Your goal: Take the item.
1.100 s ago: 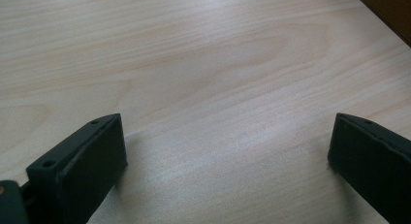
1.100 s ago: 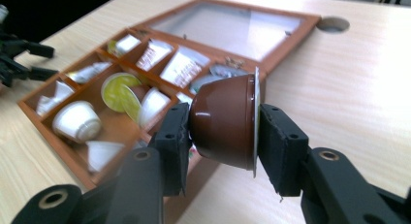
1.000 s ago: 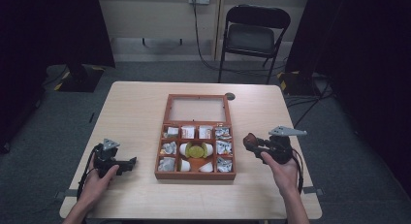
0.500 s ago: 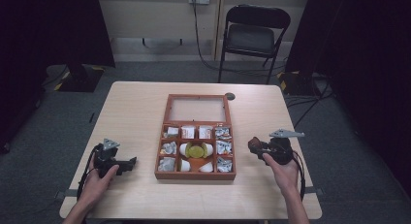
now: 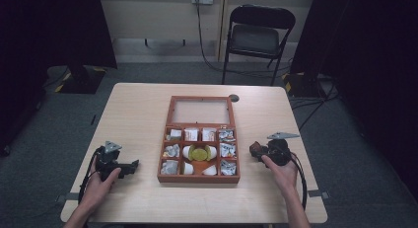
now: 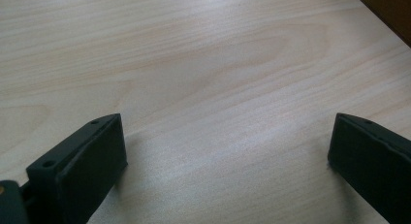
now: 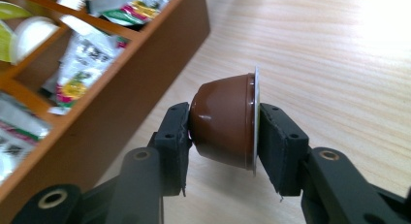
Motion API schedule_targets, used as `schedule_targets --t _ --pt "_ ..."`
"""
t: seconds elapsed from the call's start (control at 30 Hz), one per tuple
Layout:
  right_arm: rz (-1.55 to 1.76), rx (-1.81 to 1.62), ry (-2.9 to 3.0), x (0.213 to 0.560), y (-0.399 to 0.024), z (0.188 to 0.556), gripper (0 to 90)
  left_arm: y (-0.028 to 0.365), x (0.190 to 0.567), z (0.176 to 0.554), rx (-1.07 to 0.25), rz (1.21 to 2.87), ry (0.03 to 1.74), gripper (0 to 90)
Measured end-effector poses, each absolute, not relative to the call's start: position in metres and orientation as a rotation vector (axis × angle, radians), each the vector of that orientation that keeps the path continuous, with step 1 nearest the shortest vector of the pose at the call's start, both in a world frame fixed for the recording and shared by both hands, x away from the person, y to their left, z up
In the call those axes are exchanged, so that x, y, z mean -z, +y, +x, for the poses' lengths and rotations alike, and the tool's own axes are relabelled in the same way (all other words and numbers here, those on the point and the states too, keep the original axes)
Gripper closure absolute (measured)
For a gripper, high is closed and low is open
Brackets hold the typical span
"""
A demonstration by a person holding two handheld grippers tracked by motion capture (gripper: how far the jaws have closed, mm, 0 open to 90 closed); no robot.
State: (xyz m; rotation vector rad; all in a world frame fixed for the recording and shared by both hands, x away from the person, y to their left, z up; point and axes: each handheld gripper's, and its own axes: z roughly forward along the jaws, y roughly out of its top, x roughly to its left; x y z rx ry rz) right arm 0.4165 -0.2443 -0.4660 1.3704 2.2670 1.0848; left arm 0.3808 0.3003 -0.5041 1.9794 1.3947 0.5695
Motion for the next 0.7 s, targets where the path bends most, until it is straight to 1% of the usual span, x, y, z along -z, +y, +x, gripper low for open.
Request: schedule_targets --t 0.3,0.37,0.53,0.6,0.7 --pt "1.356 -1.069 2.263 0.475 -0.241 0.421 56.3 0.300 0.504 0.381 -0.566 1.981 1.395 0.0" --pt "1.364 -1.079 2.261 0.477 -0.241 0.422 54.9 0.300 0.504 0.381 -0.566 1.981 1.395 0.0" --pt "1.396 -1.064 2.285 0.485 -0.242 0.425 44.0 0.300 0.504 0.381 -0.567 1.980 1.395 0.0" --pt "1.404 -1.070 2.267 0.485 -0.244 0.425 42.0 0.300 0.504 0.381 -0.566 1.981 1.395 0.0" --pt "1.411 -1.088 2.255 0.484 -0.245 0.425 35.9 0.300 0.504 0.381 -0.566 1.981 1.395 0.0"
